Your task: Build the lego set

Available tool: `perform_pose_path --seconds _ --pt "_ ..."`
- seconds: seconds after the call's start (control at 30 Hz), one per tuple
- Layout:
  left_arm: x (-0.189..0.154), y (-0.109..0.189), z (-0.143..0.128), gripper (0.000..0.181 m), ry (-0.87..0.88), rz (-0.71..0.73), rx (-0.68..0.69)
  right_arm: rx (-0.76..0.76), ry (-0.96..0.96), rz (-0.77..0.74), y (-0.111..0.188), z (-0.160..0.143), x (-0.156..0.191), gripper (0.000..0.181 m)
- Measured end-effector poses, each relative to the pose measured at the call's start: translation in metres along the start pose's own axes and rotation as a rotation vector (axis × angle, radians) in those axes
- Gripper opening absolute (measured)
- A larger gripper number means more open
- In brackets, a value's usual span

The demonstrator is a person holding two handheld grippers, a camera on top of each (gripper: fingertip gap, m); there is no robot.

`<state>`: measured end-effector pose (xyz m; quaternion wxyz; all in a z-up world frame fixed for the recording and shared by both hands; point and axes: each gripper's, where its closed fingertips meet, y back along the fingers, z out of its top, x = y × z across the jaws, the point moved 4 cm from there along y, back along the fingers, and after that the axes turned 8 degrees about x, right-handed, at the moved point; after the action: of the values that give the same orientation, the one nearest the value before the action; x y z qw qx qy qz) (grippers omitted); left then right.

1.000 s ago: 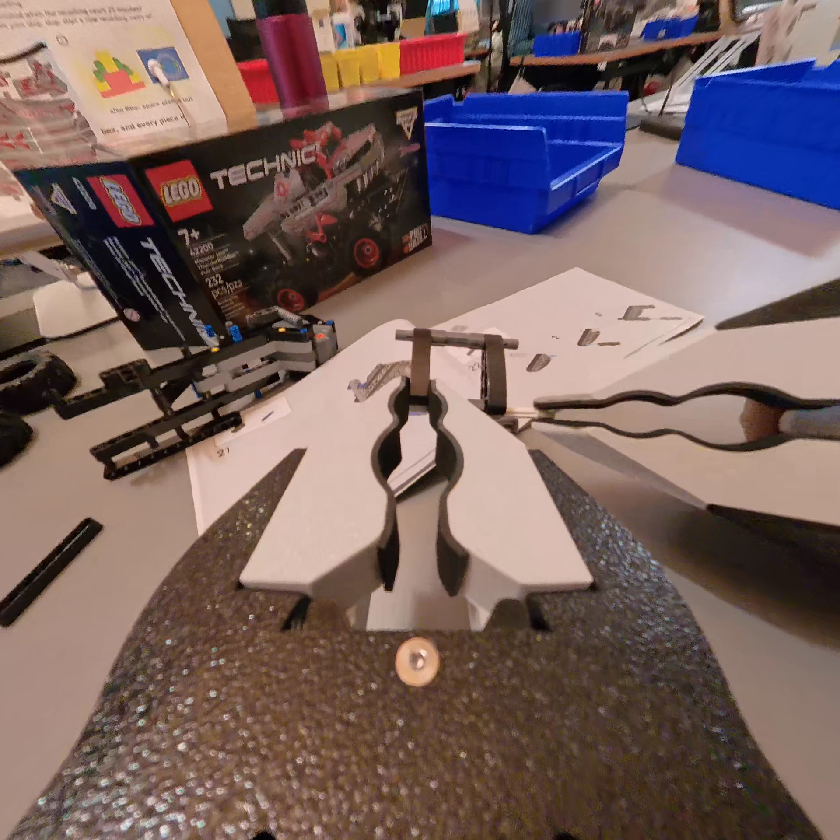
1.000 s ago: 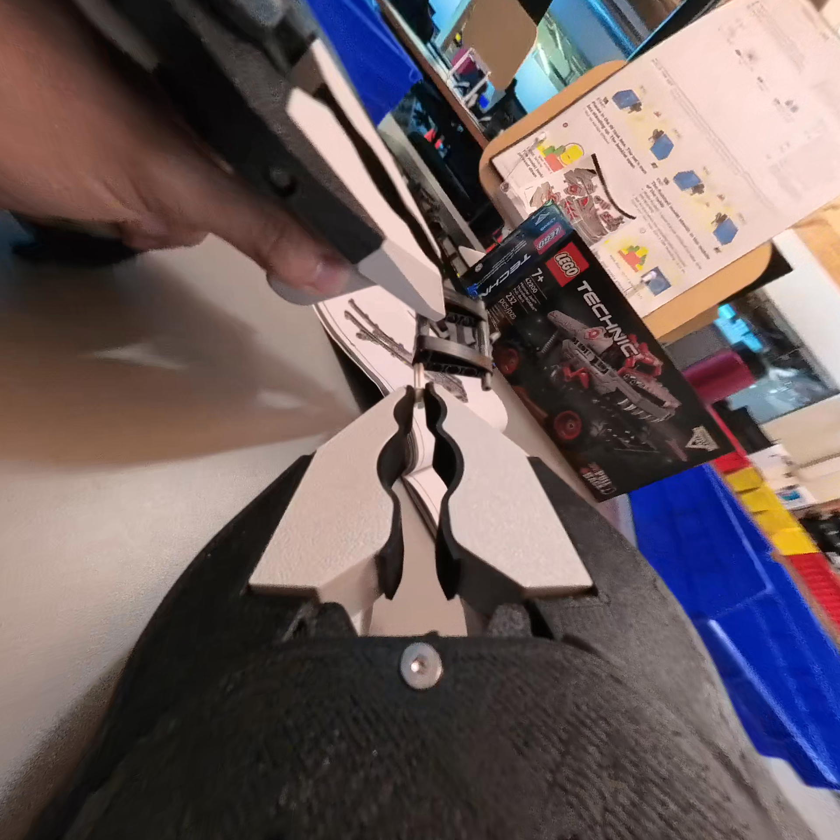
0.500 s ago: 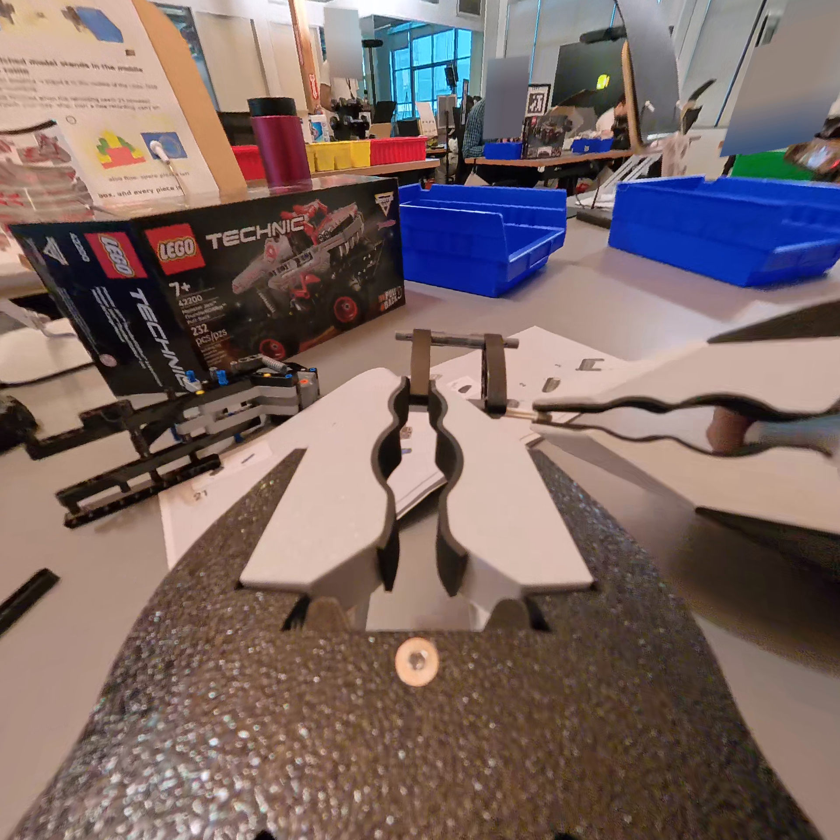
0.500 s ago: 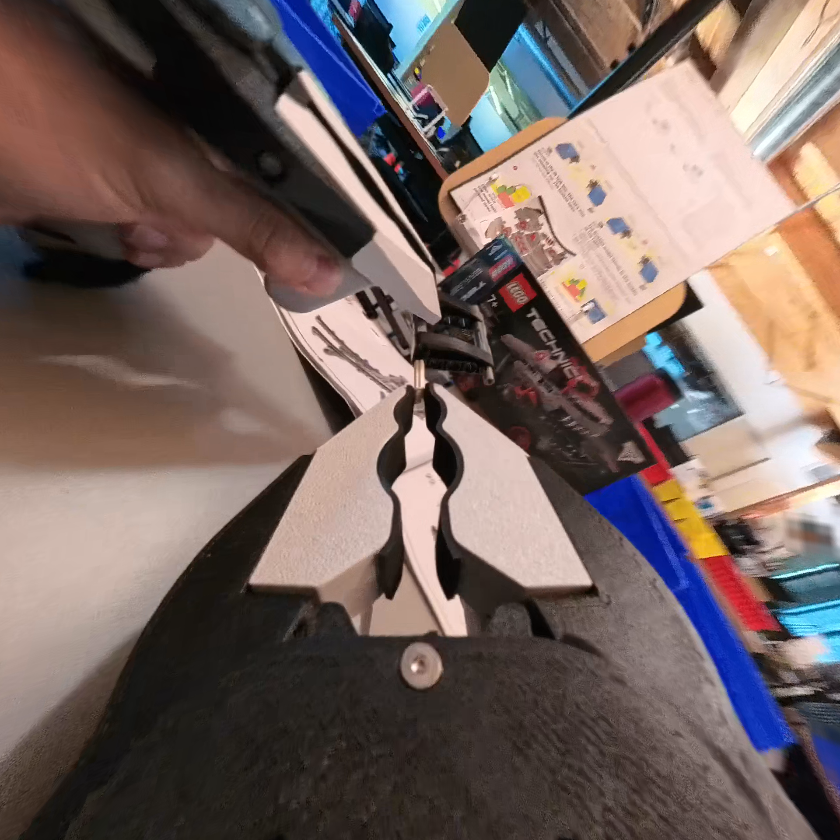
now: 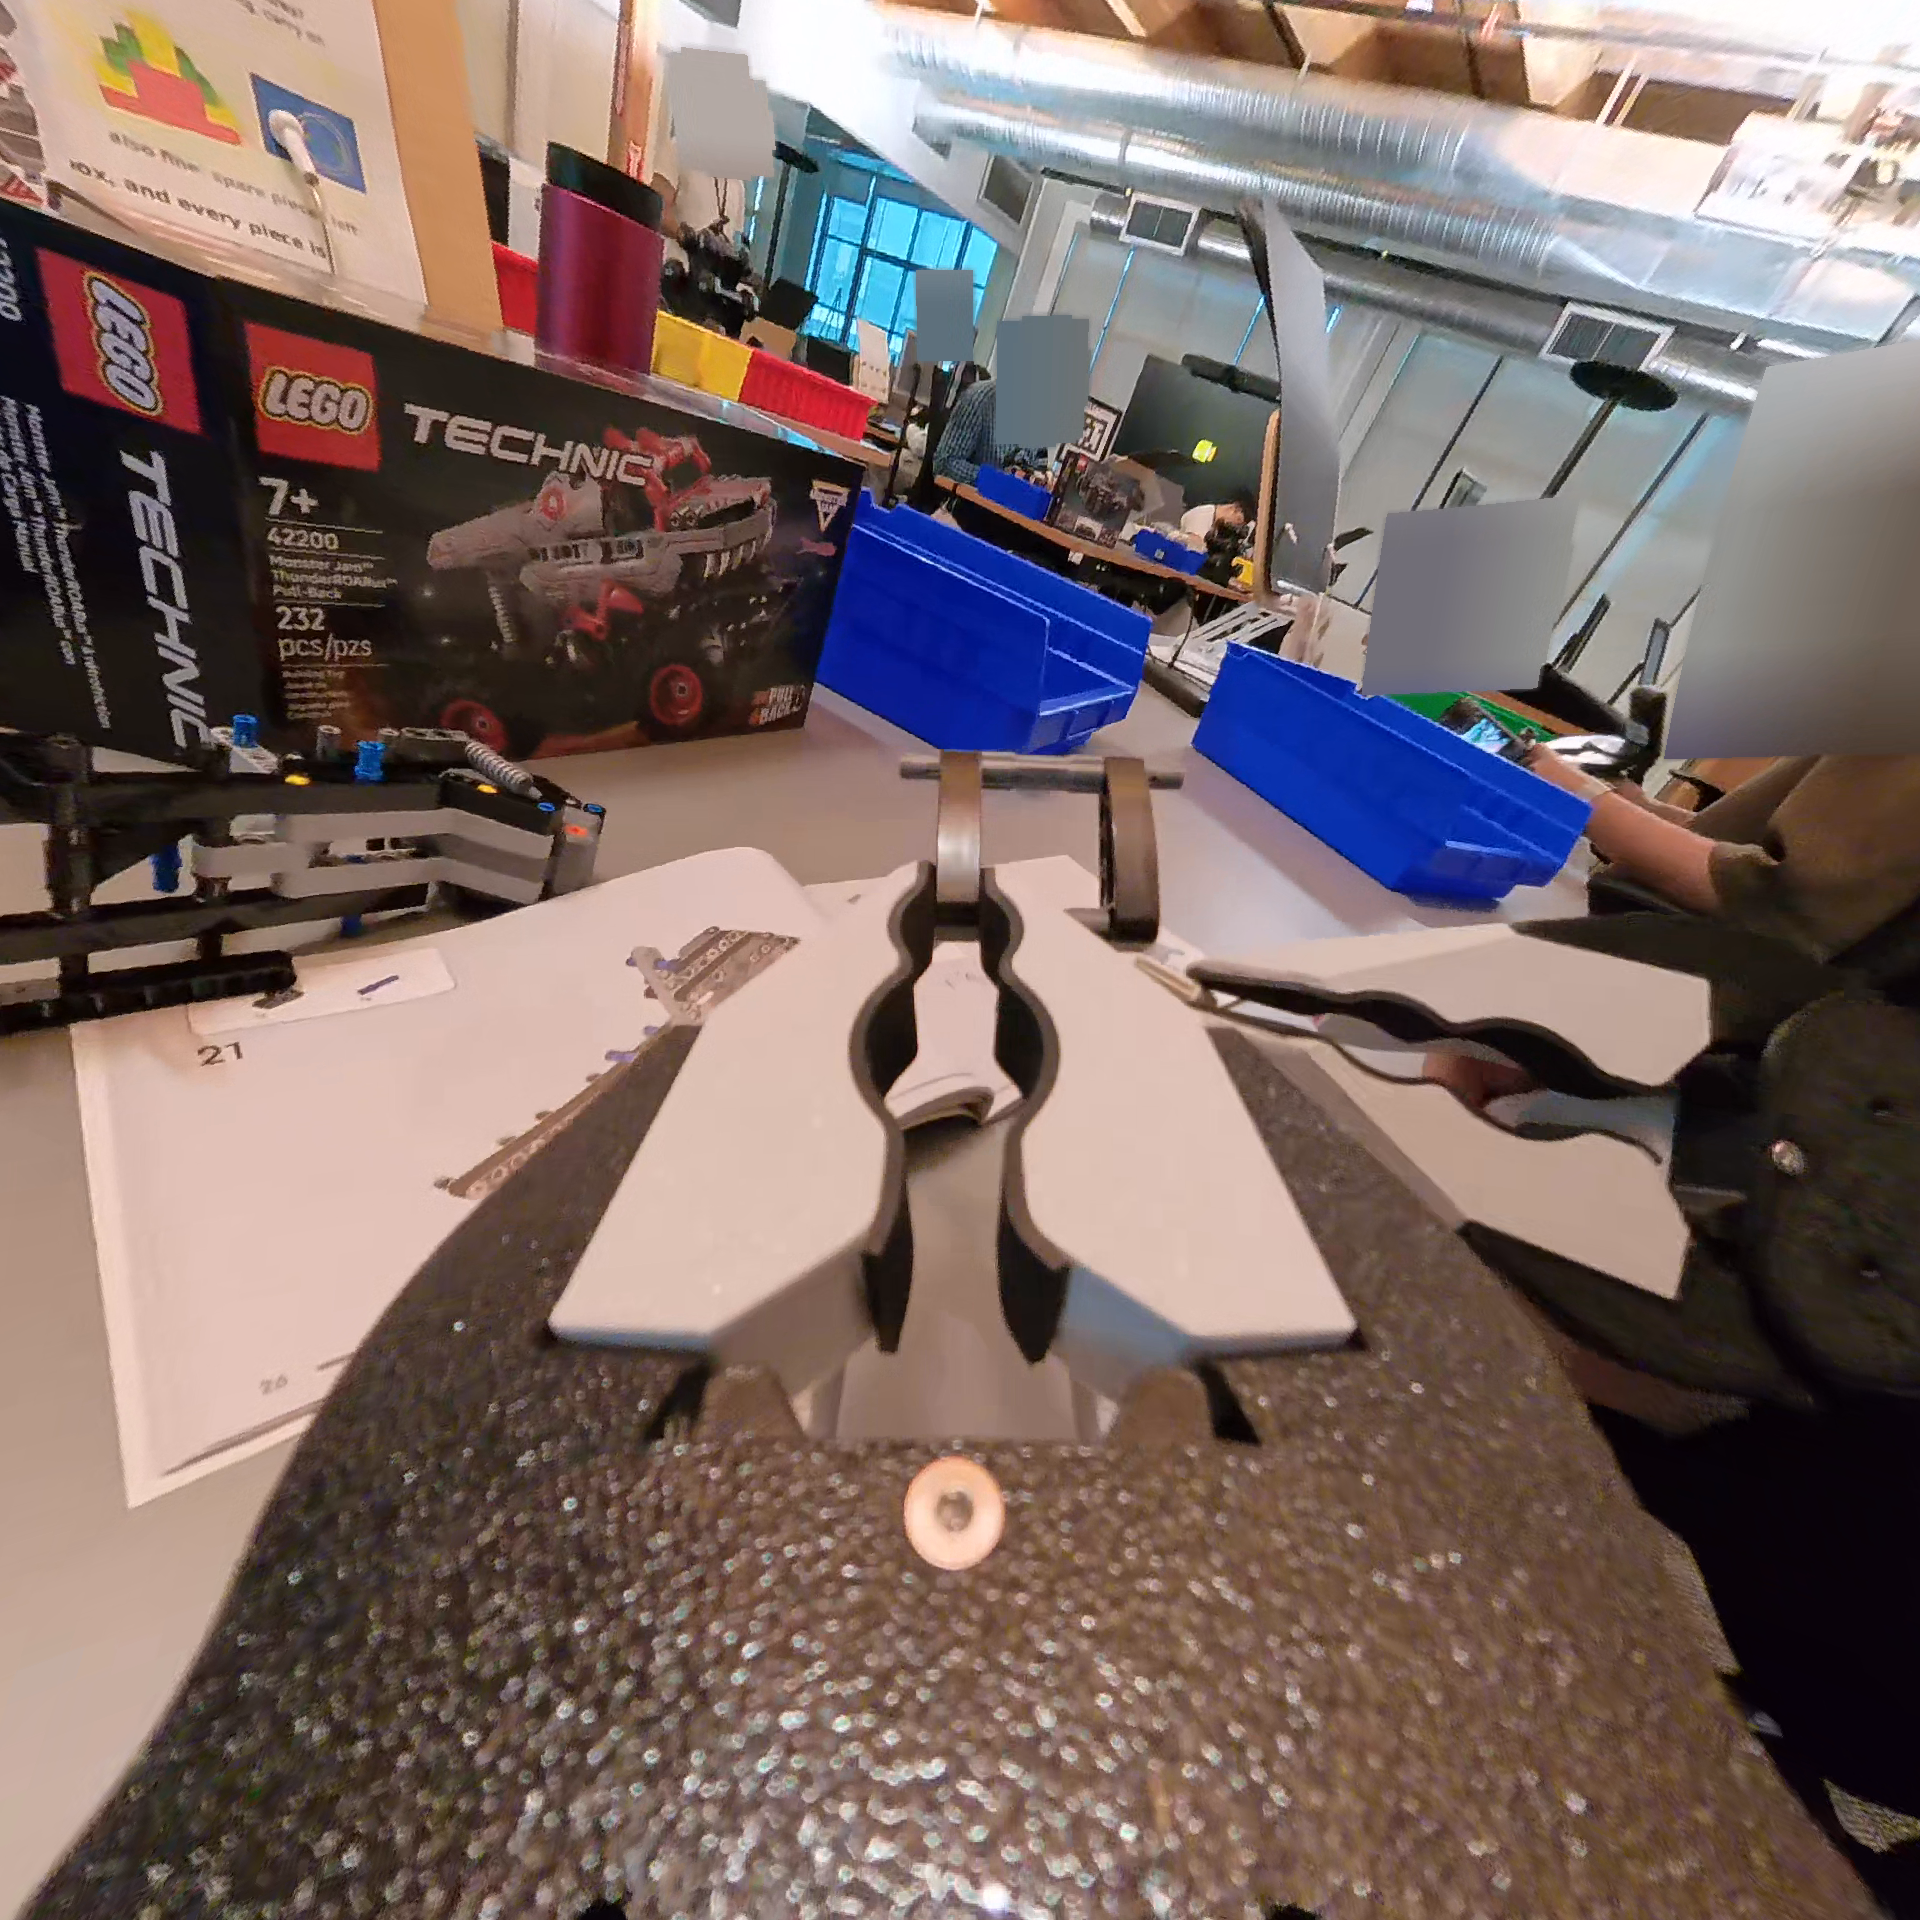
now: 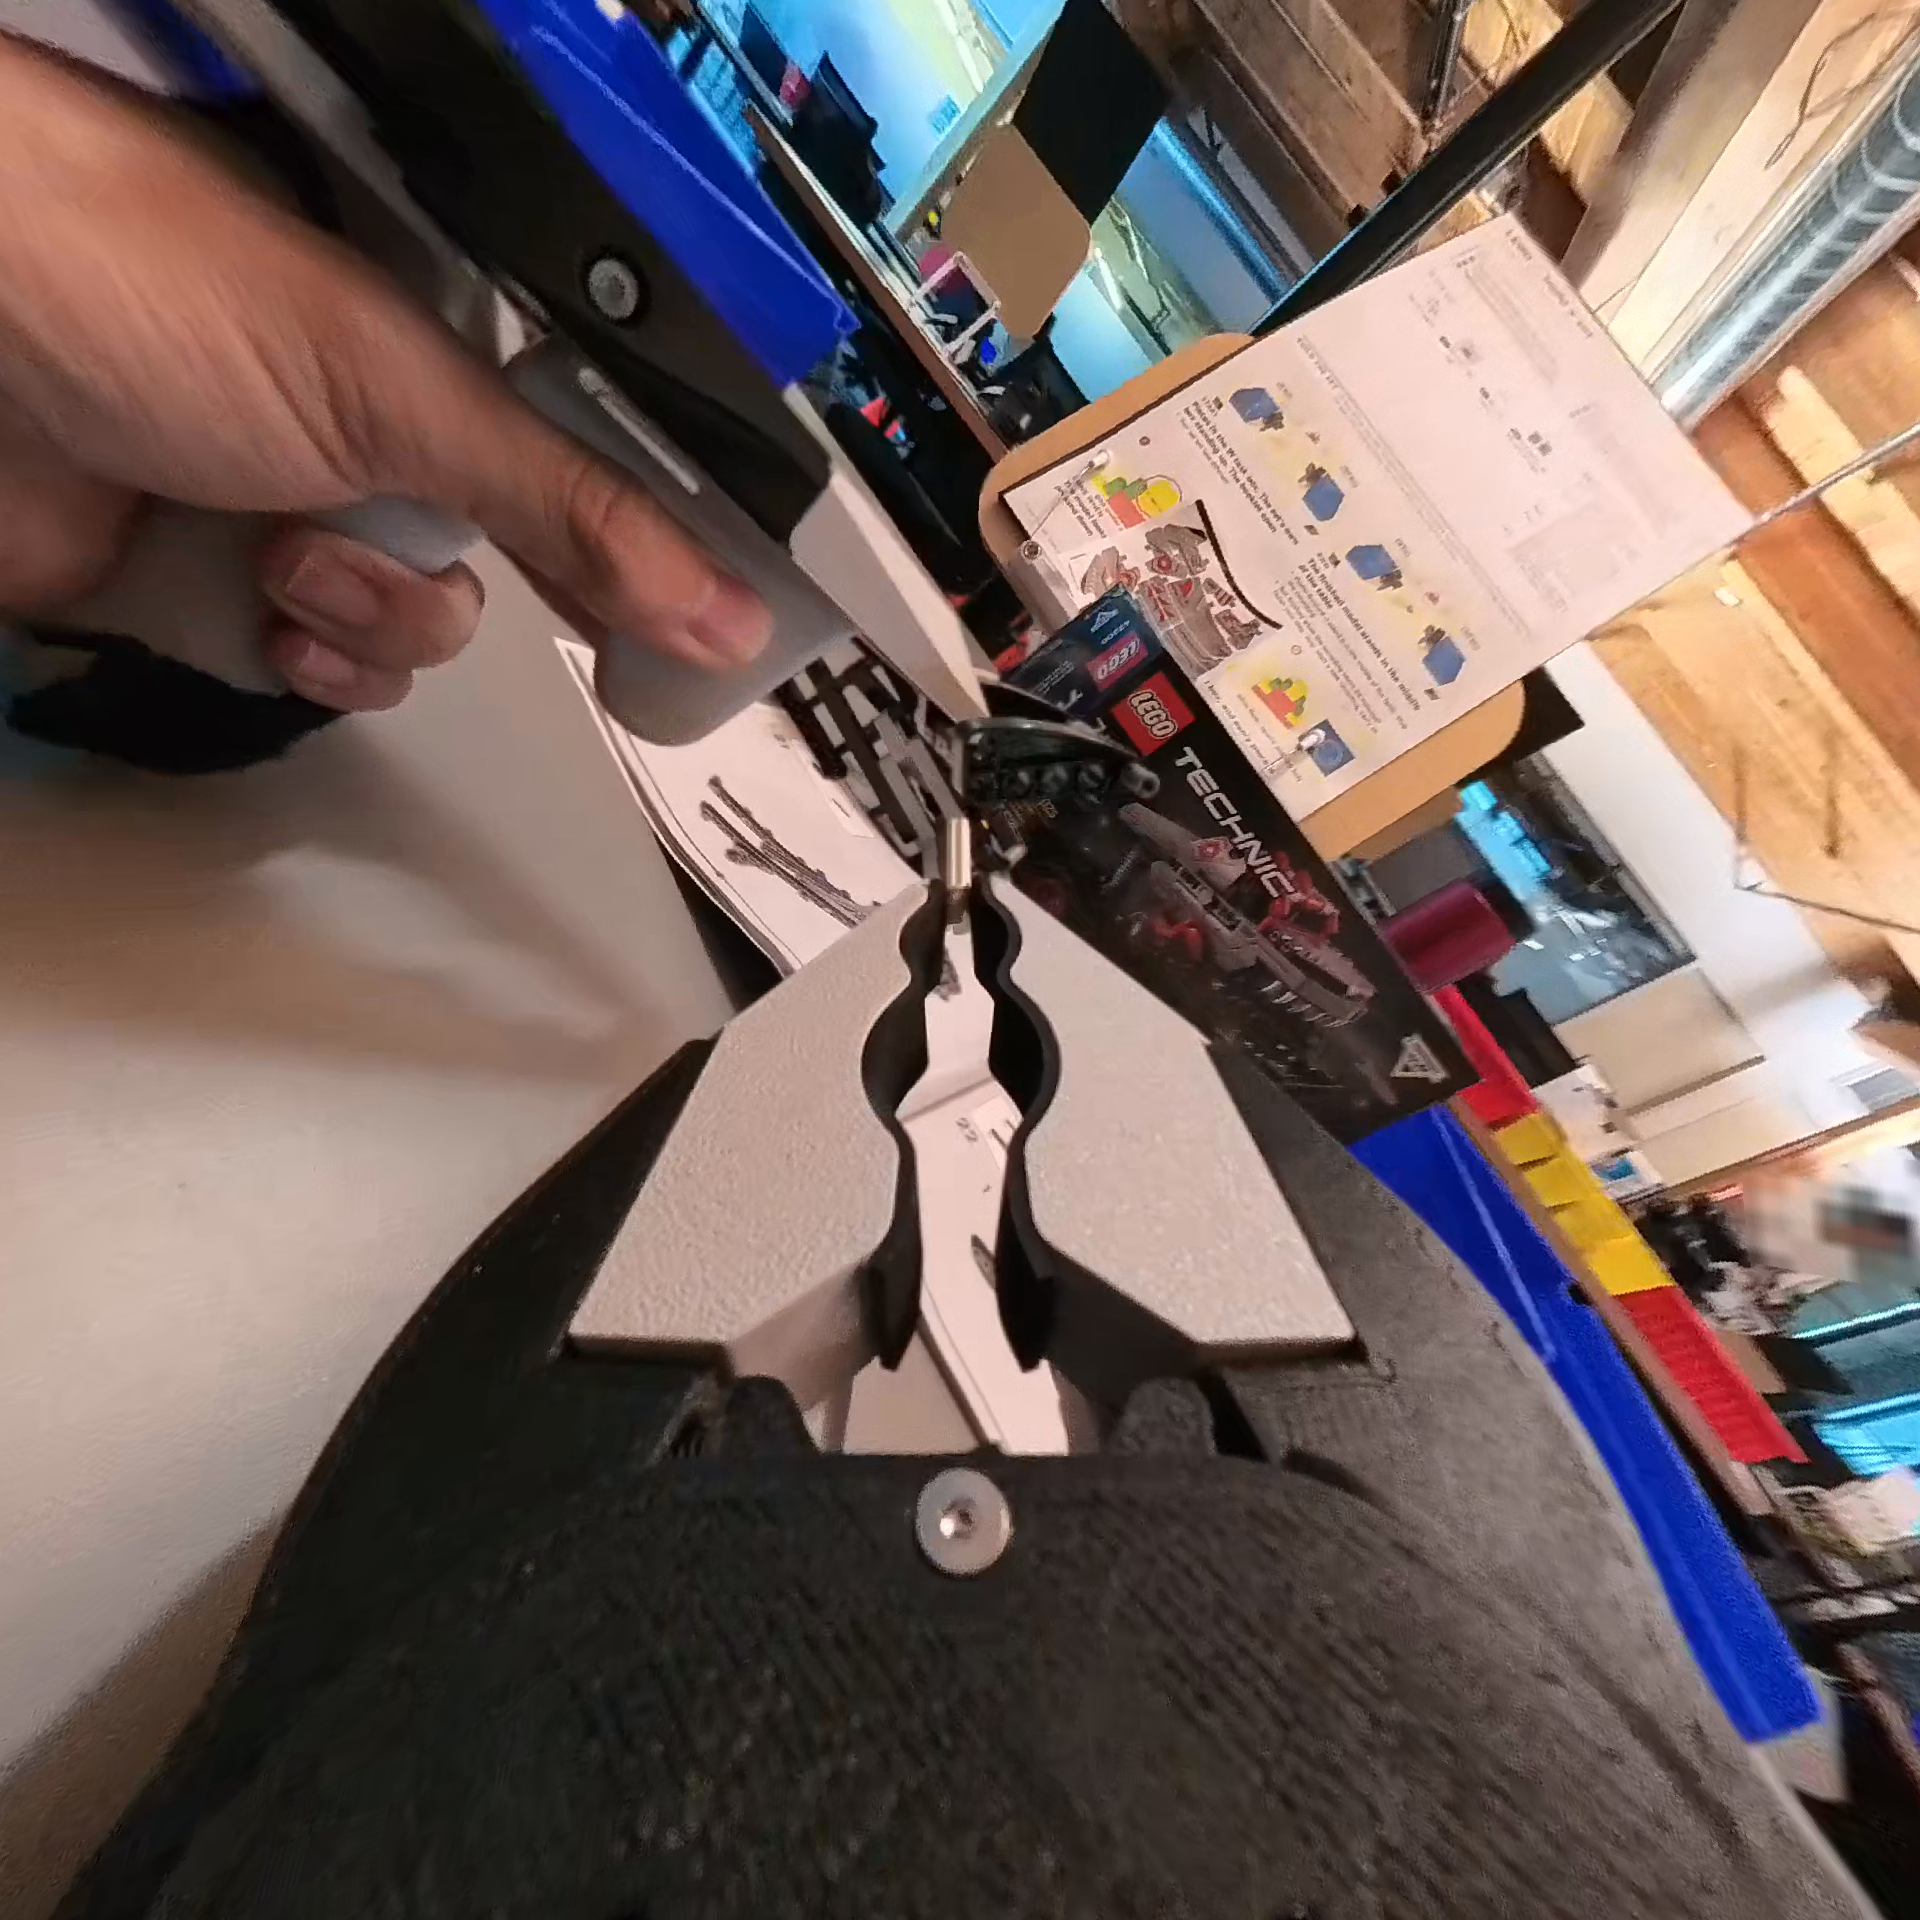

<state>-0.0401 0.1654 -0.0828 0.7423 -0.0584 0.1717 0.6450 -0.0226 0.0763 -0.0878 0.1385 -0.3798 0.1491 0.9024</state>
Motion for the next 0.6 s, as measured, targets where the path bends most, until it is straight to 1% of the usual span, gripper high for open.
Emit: perform_pose_path --seconds 0.13,0.2,0.43,0.6 --pt "0.0000 0.0009 0.0003 0.006 -0.034 0.018 -0.001 -0.020 -0.126 0.053 0.0006 0.0016 -0.0049 0.003" --pt "-0.0016 0.0001 -0.0004 0.006 -0.072 0.031 0.009 -0.021 -0.147 0.069 0.0005 0.0011 -0.0056 0.003" --pt "-0.0053 -0.0009 -0.0002 0.006 -0.220 0.110 0.035 0.010 -0.137 0.091 -0.0023 -0.0014 -0.0027 0.003" --pt "-0.0068 -0.0013 -0.0016 0.005 -0.352 0.204 0.083 0.065 -0.026 0.070 -0.0055 -0.0053 0.0028 0.003"
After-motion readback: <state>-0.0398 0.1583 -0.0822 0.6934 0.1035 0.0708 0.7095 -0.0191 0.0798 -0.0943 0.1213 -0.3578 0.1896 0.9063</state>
